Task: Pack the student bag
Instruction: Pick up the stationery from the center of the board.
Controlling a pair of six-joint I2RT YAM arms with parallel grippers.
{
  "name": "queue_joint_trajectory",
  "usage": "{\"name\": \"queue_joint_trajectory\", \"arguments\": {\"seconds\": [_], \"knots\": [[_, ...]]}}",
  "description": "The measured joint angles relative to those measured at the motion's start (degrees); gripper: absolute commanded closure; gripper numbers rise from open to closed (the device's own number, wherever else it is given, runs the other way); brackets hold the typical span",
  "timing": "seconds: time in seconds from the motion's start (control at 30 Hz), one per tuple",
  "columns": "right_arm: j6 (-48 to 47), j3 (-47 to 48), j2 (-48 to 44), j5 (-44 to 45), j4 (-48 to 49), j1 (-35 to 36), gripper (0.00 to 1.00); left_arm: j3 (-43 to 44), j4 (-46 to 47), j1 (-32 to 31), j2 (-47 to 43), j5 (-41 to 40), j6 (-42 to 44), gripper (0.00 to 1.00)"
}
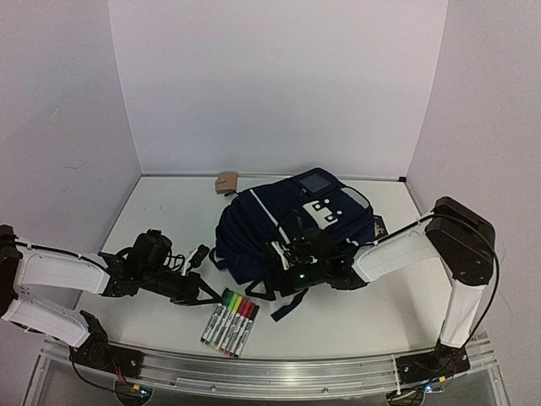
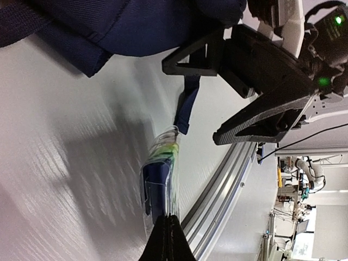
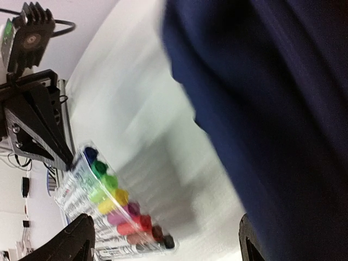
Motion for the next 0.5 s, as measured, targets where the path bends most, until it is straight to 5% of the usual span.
{"name": "queue_joint_trajectory", "arguments": {"seconds": [0.5], "knots": [[-12.6,11.8,7.3,-15.7,-7.7,-1.0,0.24,4.5,-3.4,0.1,2.9,4.1,5.7,1.0]]}}
